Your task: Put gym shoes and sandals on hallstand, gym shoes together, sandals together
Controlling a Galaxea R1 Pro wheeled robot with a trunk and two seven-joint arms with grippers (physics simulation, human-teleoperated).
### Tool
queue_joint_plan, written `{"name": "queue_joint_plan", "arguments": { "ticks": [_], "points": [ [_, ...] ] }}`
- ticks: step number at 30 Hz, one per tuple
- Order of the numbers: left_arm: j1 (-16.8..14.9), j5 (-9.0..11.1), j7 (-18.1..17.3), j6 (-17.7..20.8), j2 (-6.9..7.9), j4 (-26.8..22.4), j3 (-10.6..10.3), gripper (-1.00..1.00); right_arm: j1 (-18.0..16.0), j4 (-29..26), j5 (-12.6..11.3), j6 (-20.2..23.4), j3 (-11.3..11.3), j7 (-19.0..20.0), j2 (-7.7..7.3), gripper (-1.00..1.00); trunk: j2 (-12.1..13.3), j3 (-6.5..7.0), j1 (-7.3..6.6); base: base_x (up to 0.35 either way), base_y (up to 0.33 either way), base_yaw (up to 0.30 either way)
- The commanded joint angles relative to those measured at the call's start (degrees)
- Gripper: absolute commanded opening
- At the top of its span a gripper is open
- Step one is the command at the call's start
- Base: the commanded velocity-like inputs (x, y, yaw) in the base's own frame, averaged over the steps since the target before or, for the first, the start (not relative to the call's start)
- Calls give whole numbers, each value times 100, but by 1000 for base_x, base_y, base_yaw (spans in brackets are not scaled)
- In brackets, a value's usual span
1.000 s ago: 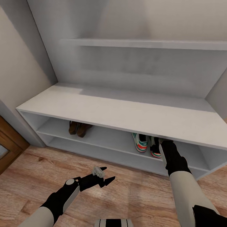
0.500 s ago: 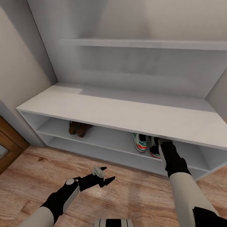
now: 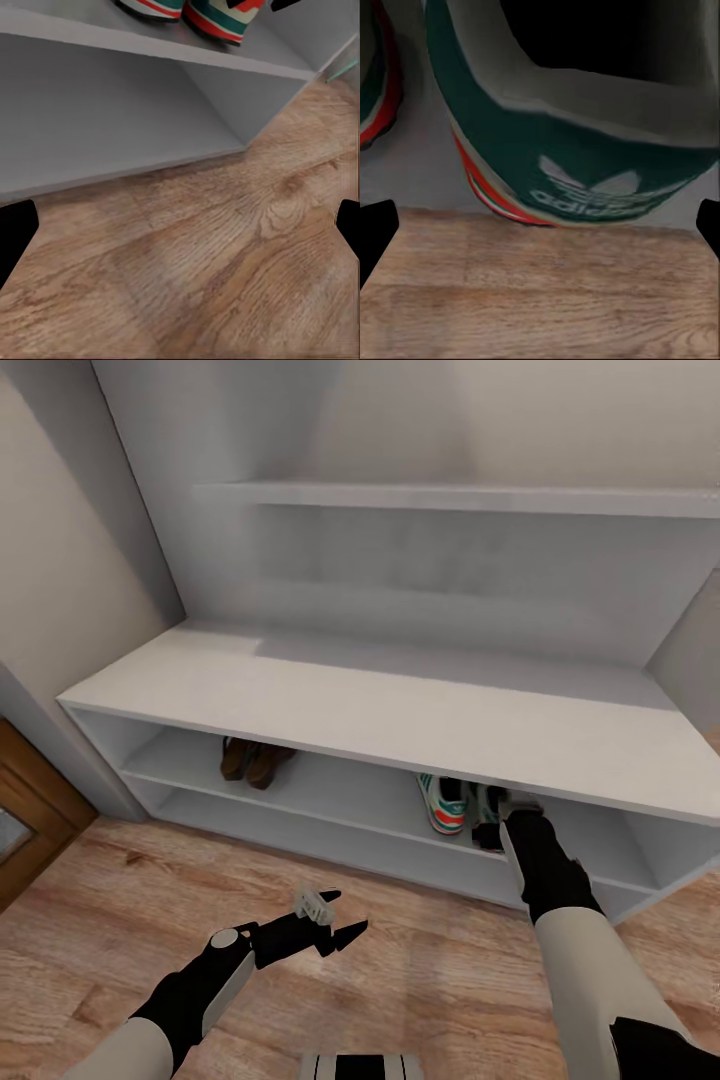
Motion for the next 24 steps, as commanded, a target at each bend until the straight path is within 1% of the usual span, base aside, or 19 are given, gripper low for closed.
{"name": "queue_joint_plan", "arguments": {
  "ticks": [1,24],
  "points": [
    [-6,29,9,-40,8,3,-34,100,-3,-6,19,21,-15,1,5,100,-2,-4,-4,-299,0,0],
    [-6,29,9,-43,7,2,-33,100,-3,-8,19,21,-14,1,6,100,-2,-4,-4,-334,0,0]
  ]
}}
